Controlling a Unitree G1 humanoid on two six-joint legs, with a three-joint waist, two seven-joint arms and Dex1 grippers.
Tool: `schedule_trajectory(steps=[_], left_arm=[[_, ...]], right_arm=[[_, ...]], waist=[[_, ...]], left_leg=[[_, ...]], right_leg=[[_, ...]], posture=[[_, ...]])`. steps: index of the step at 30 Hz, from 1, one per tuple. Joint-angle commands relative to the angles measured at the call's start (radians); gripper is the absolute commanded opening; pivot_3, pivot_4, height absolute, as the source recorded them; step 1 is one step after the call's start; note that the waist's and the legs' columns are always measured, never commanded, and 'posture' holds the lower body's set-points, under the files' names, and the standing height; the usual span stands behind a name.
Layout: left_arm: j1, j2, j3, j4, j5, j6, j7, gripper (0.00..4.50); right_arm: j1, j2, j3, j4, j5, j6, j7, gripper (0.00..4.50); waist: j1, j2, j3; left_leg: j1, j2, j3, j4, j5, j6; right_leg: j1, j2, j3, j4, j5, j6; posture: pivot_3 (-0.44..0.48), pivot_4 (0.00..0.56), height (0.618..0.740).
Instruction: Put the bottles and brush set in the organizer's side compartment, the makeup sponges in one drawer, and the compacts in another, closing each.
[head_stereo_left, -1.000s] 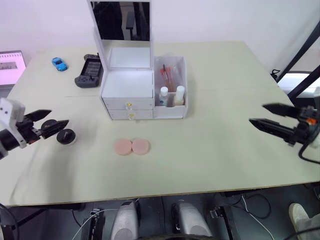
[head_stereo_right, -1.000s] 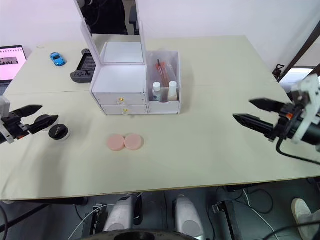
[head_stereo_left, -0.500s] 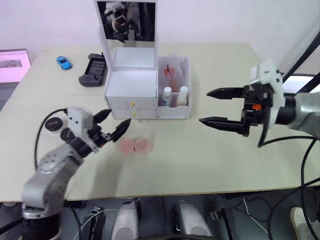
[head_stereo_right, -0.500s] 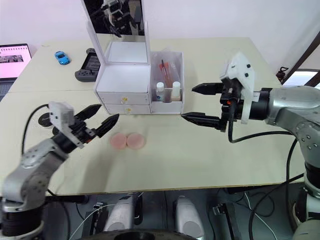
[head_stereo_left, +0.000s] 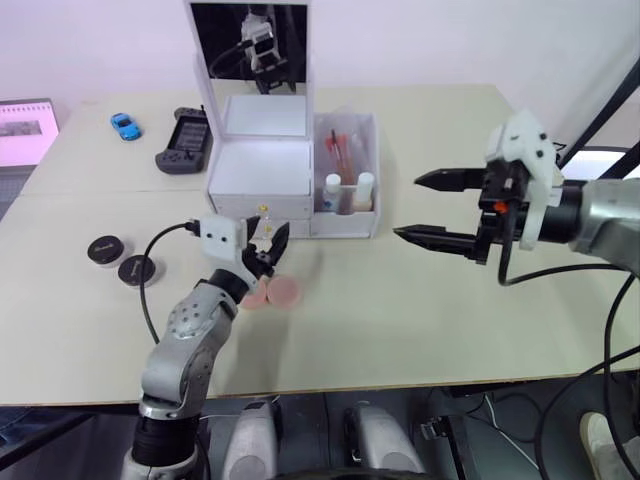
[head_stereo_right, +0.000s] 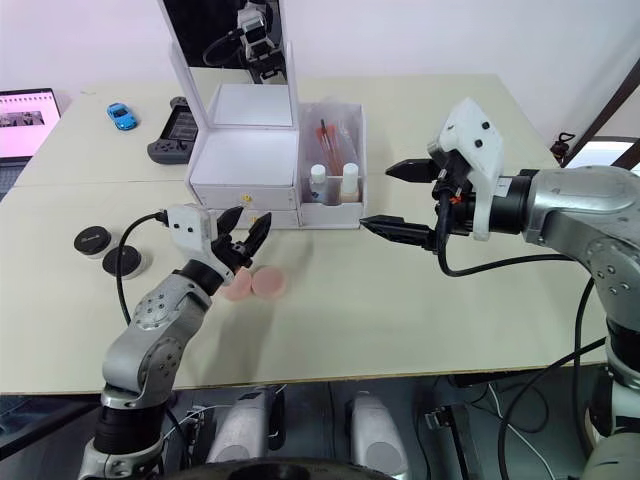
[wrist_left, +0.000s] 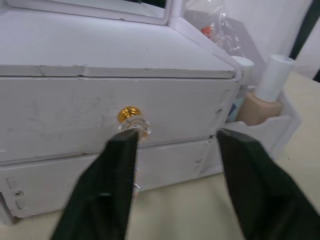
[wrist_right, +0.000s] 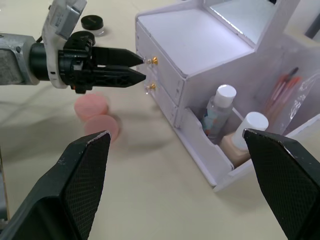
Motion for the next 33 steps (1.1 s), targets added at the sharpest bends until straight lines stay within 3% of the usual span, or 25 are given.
schedule_trajectory(steps=[1,16,19,22,33], left_arm=[[-0.01,-0.014,-0.002,-0.019,0.028,-0.042,0.015,2.69],[-0.055,-0.064,0.0,0.062,0.071,-0.085,0.034,2.69],[-0.051,-0.065,0.0,0.062,0.077,-0.084,0.039,1.9],[-0.045,-0.066,0.002,0.059,0.082,-0.083,0.037,0.39],[0.034,-0.02,0.017,-0.06,0.043,-0.043,-0.02,0.26]], right_arm=[[-0.022,-0.024,-0.036,-0.028,0.02,0.011,-0.014,4.5],[-0.063,-0.04,-0.004,0.013,-0.018,-0.003,-0.018,4.5],[-0.046,-0.064,-0.005,0.023,-0.043,-0.02,0.009,4.5],[-0.044,-0.07,-0.001,0.034,-0.054,-0.035,0.022,4.5],[-0.057,-0.027,0.041,0.055,-0.072,-0.073,0.038,4.5]], waist=[[0.001,0.0,0.0],[0.002,0.0,0.0],[0.002,0.0,0.0],[0.001,0.0,0.0],[-0.002,0.0,0.0]], left_leg=[[0.0,0.0,0.0,0.0,0.0,0.0],[0.0,0.0,0.0,0.0,0.0,0.0],[0.0,0.0,0.0,0.0,0.0,0.0],[0.0,0.0,0.0,0.0,0.0,0.0],[0.0,0.0,0.0,0.0,0.0,0.0]], right_leg=[[0.0,0.0,0.0,0.0,0.0,0.0],[0.0,0.0,0.0,0.0,0.0,0.0],[0.0,0.0,0.0,0.0,0.0,0.0],[0.0,0.0,0.0,0.0,0.0,0.0],[0.0,0.0,0.0,0.0,0.0,0.0]], posture=[[0.0,0.15,0.74],[0.0,0.15,0.74],[0.0,0.15,0.74],[0.0,0.15,0.74],[0.0,0.15,0.74]])
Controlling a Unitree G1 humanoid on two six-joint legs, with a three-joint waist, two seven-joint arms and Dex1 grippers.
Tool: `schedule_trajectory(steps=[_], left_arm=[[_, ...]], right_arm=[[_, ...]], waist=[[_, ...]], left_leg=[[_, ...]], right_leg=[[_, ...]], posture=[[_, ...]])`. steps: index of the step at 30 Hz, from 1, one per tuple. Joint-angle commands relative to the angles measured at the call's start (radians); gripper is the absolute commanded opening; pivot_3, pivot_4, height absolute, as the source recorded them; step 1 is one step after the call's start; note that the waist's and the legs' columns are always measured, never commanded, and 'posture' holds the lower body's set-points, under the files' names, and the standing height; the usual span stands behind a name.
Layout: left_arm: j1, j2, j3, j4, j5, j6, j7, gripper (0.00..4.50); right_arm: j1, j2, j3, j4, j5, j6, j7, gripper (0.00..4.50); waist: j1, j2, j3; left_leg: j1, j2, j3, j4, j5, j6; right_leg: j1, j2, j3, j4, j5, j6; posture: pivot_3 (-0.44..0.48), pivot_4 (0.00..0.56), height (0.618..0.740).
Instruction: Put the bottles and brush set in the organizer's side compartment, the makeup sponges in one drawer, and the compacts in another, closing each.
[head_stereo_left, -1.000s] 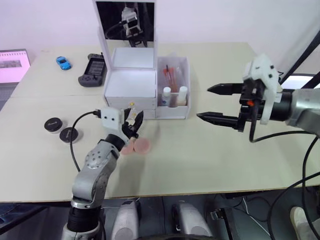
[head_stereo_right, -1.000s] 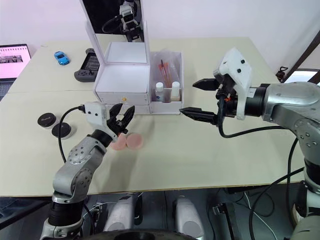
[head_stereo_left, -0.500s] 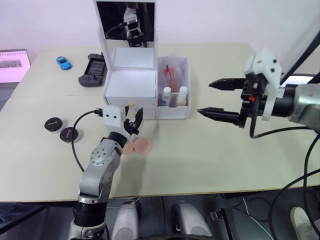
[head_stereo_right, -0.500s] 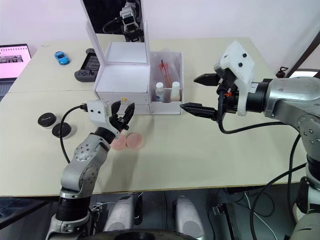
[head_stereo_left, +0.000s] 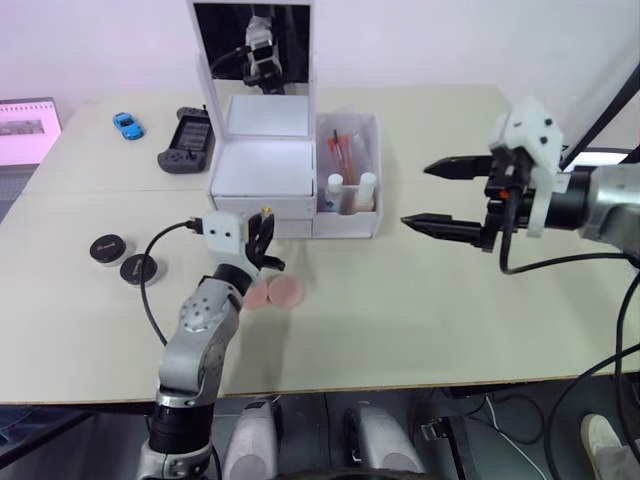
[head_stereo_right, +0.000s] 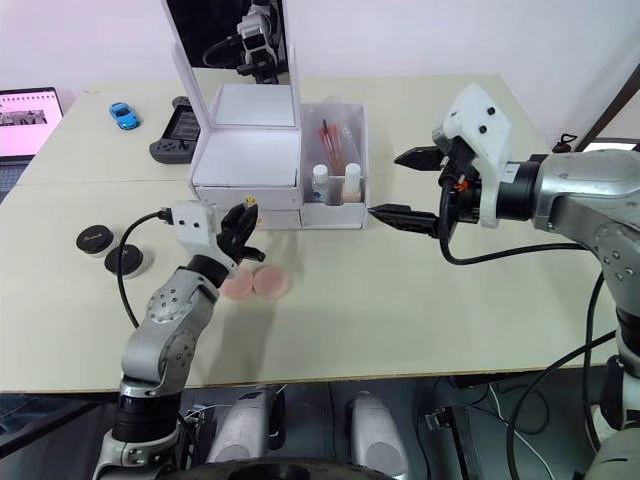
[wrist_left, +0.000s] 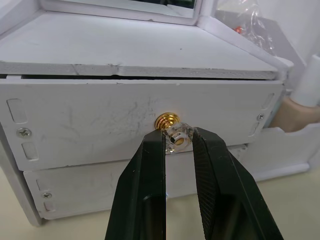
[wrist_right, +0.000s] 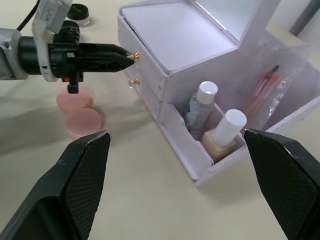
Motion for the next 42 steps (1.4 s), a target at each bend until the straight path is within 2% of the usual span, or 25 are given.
schedule_trajectory(steps=[1,10,23,31,42], left_arm=[[0.042,0.03,0.019,-0.108,-0.046,0.021,-0.04,0.26],[0.137,0.106,0.064,-0.217,-0.07,0.069,-0.052,0.26],[0.278,0.146,0.075,-0.343,-0.087,0.125,-0.053,0.26],[0.294,0.152,0.06,-0.363,-0.089,0.136,-0.057,0.26],[0.302,0.181,0.064,-0.379,-0.151,0.179,-0.085,0.26]], right_arm=[[-0.015,0.017,-0.004,-0.009,-0.004,-0.026,0.004,4.5],[-0.008,0.06,0.017,-0.005,-0.013,-0.043,0.004,4.5],[0.002,0.095,0.019,-0.016,-0.006,-0.037,-0.004,4.5],[0.001,0.103,0.016,-0.017,-0.004,-0.033,-0.007,4.5],[0.0,0.115,0.022,-0.014,-0.009,-0.035,-0.016,4.5]], waist=[[-0.003,0.0,0.0],[-0.001,0.0,0.0],[-0.004,0.0,0.0],[-0.004,0.0,0.0],[-0.002,0.0,0.0]], left_leg=[[0.0,0.0,0.0,0.0,0.0,0.0],[0.0,0.0,0.0,0.0,0.0,0.0],[0.001,0.001,0.0,-0.001,0.0,0.0],[0.001,0.001,0.0,-0.001,0.0,0.0],[0.001,0.001,0.0,-0.001,0.0,0.0]], right_leg=[[0.0,0.0,0.0,0.0,0.0,0.0],[0.0,0.0,0.0,0.0,0.0,0.0],[0.0,0.0,0.0,0.0,-0.002,-0.003],[0.0,0.0,0.0,0.0,-0.002,-0.003],[0.0,0.0,0.0,0.0,-0.002,-0.004]], posture=[[0.0,0.15,0.74],[0.0,0.15,0.74],[0.0,0.15,0.74],[0.0,0.15,0.74],[0.0,0.15,0.74]])
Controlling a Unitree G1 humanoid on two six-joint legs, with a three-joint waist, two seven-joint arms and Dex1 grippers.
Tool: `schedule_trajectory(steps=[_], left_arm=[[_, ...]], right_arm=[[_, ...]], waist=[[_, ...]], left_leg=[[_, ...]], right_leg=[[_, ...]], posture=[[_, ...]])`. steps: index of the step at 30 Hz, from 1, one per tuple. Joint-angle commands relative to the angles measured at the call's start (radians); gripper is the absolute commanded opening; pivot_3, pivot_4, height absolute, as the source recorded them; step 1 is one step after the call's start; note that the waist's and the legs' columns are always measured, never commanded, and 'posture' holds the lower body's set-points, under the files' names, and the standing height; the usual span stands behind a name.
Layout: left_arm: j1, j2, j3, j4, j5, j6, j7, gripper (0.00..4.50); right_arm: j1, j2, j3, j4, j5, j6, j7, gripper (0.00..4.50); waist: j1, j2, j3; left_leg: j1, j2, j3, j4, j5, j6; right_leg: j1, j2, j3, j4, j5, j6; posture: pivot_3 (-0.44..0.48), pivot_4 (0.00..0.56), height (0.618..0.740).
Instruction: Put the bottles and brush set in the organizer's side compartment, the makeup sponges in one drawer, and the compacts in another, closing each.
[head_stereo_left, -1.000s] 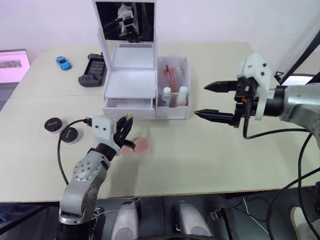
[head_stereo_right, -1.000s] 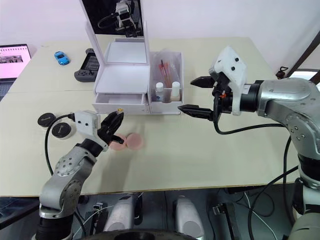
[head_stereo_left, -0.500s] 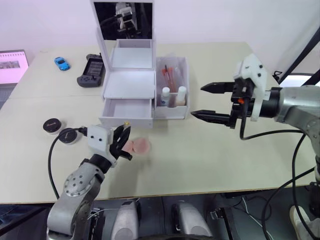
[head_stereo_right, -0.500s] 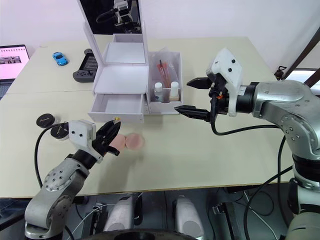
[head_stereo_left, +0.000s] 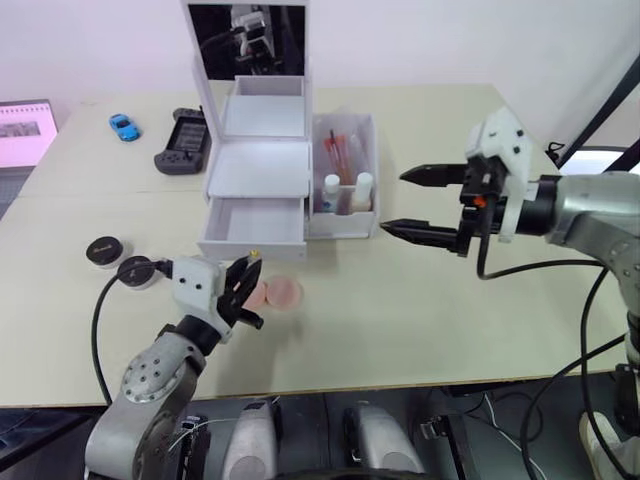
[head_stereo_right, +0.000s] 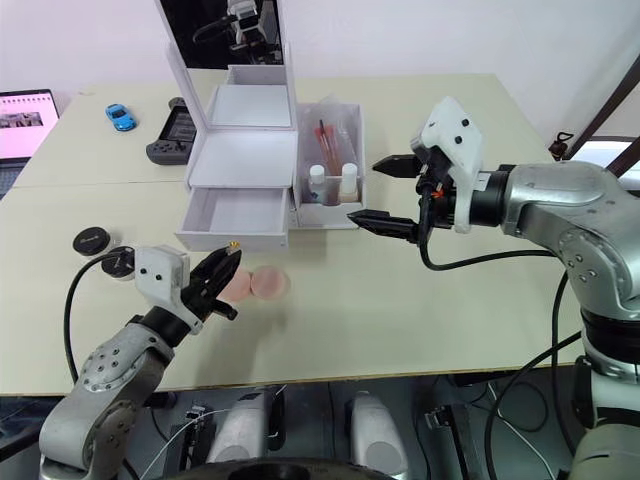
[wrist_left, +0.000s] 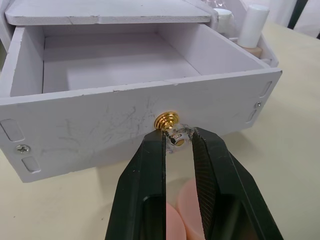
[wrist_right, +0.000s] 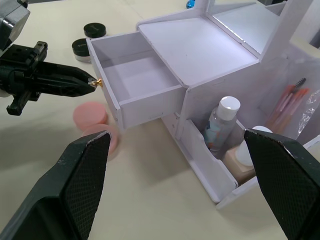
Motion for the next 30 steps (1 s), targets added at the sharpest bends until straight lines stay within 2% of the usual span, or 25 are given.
schedule_trajectory(steps=[1,2,3,6,8,10,14,19,25,30], left_arm=[[-0.001,0.019,0.009,-0.025,-0.031,0.031,-0.017,0.26],[0.0,0.018,0.017,-0.023,-0.047,0.031,-0.024,0.26],[0.001,0.019,0.026,-0.023,-0.065,0.033,-0.032,1.31],[0.019,0.044,0.07,-0.035,-0.123,0.037,-0.078,2.61],[0.039,0.077,0.107,-0.048,-0.159,0.032,-0.118,3.78],[0.062,0.115,0.145,-0.049,-0.18,0.021,-0.153,4.38],[0.122,0.208,0.271,-0.016,-0.225,-0.028,-0.275,4.38],[0.178,0.328,0.351,0.06,-0.23,-0.109,-0.456,4.38],[0.245,0.535,0.447,0.241,-0.215,-0.19,-0.761,4.38],[0.227,0.629,0.477,0.351,-0.224,-0.228,-0.906,4.38]], right_arm=[[-0.005,0.004,-0.014,-0.015,-0.001,-0.011,-0.005,4.5],[-0.005,0.004,-0.014,-0.014,-0.001,-0.012,-0.004,4.5],[-0.005,0.004,-0.014,-0.013,-0.001,-0.013,-0.003,4.5],[-0.008,0.005,-0.013,-0.008,0.0,-0.017,0.004,4.5],[-0.01,0.006,-0.014,-0.004,0.002,-0.02,0.011,4.5],[-0.01,0.005,-0.013,-0.001,0.004,-0.023,0.02,4.5],[-0.004,0.002,-0.009,0.007,-0.001,-0.032,0.042,4.5],[0.026,-0.046,-0.026,0.014,-0.009,-0.048,0.101,4.5],[0.136,-0.19,-0.131,-0.005,0.047,-0.03,0.241,4.5],[0.243,-0.281,-0.251,-0.016,0.118,-0.002,0.346,4.5]], waist=[[0.0,0.0,0.0],[0.0,0.0,0.0],[0.0,0.0,0.0],[0.0,0.0,0.0],[-0.001,0.0,0.0],[-0.001,0.0,0.0],[-0.002,0.0,0.0],[0.002,0.0,0.0],[-0.002,0.0,0.0],[-0.004,0.0,0.0]], left_leg=[[0.0,0.0,0.0,0.0,0.0,0.0],[0.0,0.0,0.0,0.0,0.0,0.0],[0.0,0.0,0.0,0.0,0.0,0.0],[0.0,0.0,0.0,0.0,0.0,0.0],[0.0,0.0,0.0,0.0,0.0,0.0],[0.0,0.0,0.0,0.0,0.0,0.0],[0.0,0.0,0.0,0.0,0.0,0.0],[0.0,0.0,0.001,0.0,0.0,0.0],[-0.001,0.001,0.004,-0.004,0.0,0.0],[-0.001,-0.001,0.008,-0.005,-0.002,0.001]], right_leg=[[0.0,0.0,0.0,0.0,0.0,0.0],[0.0,0.0,0.0,0.0,0.0,0.0],[0.0,0.0,0.0,0.0,0.0,0.0],[0.0,0.0,0.0,0.0,0.0,0.0],[0.0,0.0,0.0,0.0,0.0,0.0],[-0.001,0.0,0.0,0.0,0.0,0.0],[-0.001,-0.001,0.0,0.0,0.0,-0.001],[-0.001,-0.002,0.0,-0.002,-0.002,-0.003],[-0.002,-0.013,0.0,-0.008,-0.001,-0.004],[-0.006,-0.018,0.0,-0.013,-0.001,-0.004]], posture=[[0.0,0.15,0.74],[0.0,0.15,0.74],[0.0,0.15,0.74],[0.0,0.15,0.74],[0.0,0.15,0.74],[0.0,0.15,0.74],[0.0,0.15,0.74],[0.0,0.15,0.74],[0.0,0.15,0.74],[0.0,0.15,0.74]])
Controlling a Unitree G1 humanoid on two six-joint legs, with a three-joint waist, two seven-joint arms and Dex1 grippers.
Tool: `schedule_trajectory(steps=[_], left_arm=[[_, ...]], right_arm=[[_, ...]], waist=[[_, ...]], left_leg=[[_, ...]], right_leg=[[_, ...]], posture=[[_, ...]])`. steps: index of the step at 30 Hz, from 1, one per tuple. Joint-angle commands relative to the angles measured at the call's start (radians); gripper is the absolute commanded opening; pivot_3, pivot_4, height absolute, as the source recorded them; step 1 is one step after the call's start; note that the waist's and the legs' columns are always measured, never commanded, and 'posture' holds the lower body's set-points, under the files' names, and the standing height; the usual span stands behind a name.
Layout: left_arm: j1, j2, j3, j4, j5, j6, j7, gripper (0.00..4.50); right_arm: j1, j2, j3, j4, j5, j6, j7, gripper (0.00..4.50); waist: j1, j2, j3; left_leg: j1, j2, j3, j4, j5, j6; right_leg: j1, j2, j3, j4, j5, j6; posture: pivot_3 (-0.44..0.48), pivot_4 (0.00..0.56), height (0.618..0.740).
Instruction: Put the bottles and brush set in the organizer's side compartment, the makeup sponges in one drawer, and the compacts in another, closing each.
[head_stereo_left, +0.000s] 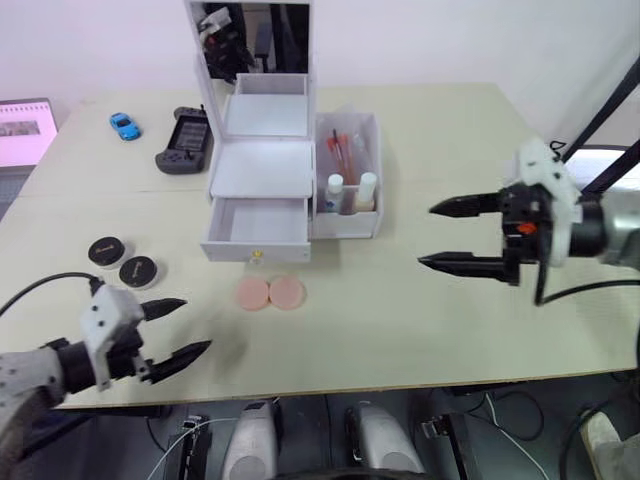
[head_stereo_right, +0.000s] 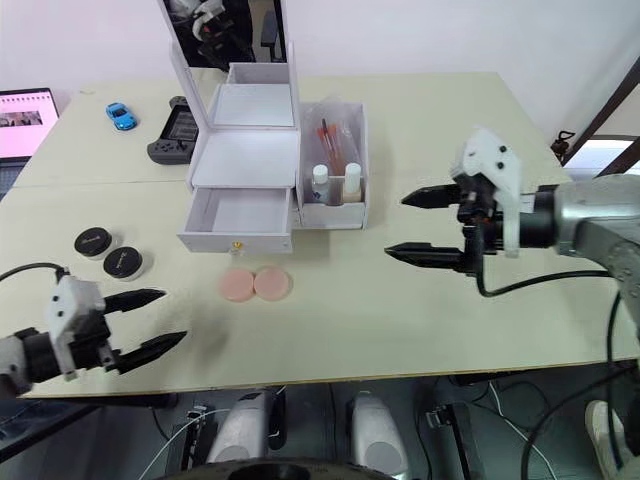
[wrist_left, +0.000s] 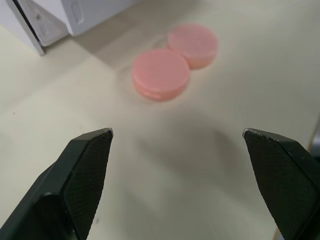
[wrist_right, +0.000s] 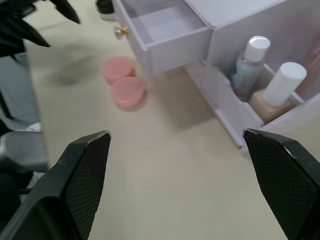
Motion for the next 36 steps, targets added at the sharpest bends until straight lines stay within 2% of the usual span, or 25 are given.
schedule_trajectory(steps=[1,8,13,17,21,27,32,36], left_arm=[[-0.02,0.037,0.041,0.028,-0.025,-0.015,-0.082,4.38],[-0.018,0.023,-0.013,-0.043,-0.043,0.012,-0.101,4.38],[-0.074,-0.042,-0.148,-0.138,-0.056,0.063,-0.008,4.38],[-0.136,-0.121,-0.285,-0.162,-0.006,0.078,0.092,4.38],[-0.156,-0.175,-0.35,-0.167,0.023,0.084,0.17,4.38],[-0.151,-0.225,-0.41,-0.172,0.062,0.061,0.227,4.38],[-0.126,-0.311,-0.396,-0.161,0.12,0.001,0.333,4.38],[-0.07,-0.334,-0.401,-0.176,0.167,-0.027,0.381,4.38]], right_arm=[[0.047,-0.05,-0.107,-0.033,0.054,0.011,0.07,4.5],[0.135,-0.068,-0.188,-0.049,0.075,0.011,0.071,4.5],[0.14,-0.054,-0.188,-0.069,0.083,0.01,0.028,4.5],[0.143,-0.048,-0.195,-0.09,0.1,0.019,-0.015,4.5],[0.148,-0.048,-0.217,-0.111,0.127,0.034,-0.053,4.5],[0.155,-0.046,-0.241,-0.131,0.154,0.05,-0.106,4.5],[0.143,-0.049,-0.226,-0.123,0.158,0.05,-0.142,4.5],[0.106,-0.055,-0.19,-0.106,0.156,0.047,-0.161,4.5]], waist=[[0.0,0.0,0.0],[-0.002,0.0,0.0],[0.0,0.001,0.0],[0.003,0.001,0.0],[0.002,0.0,0.0],[0.002,0.001,0.0],[0.003,0.001,-0.001],[0.001,0.001,-0.001]], left_leg=[[0.0,0.0,0.001,0.0,0.0,0.0],[0.0,0.0,0.005,-0.001,-0.001,0.002],[0.0,0.0,0.005,-0.001,-0.001,0.002],[0.0,0.0,0.005,0.0,-0.001,0.002],[0.0,0.0,0.007,0.002,-0.001,0.003],[0.001,-0.001,0.007,0.003,-0.001,0.003],[0.001,-0.001,0.007,0.004,-0.001,0.003],[0.001,-0.001,0.007,0.004,-0.001,0.003]], right_leg=[[0.0,-0.001,0.0,-0.001,0.0,0.0],[0.002,-0.003,0.002,-0.001,0.0,0.0],[0.002,-0.002,0.003,0.0,0.0,0.0],[0.004,-0.001,0.003,0.0,0.0,0.0],[0.004,0.002,0.003,0.0,0.001,0.002],[0.004,0.005,0.003,0.001,0.002,0.003],[0.005,0.005,0.003,0.001,0.002,0.003],[0.005,0.006,0.003,0.001,0.002,0.004]], posture=[[0.0,0.15,0.74],[0.0,0.15,0.74],[0.0,0.15,0.74],[0.0,0.15,0.74],[0.0,0.15,0.74],[0.0,0.15,0.74],[0.0,0.15,0.74],[0.0,0.15,0.74]])
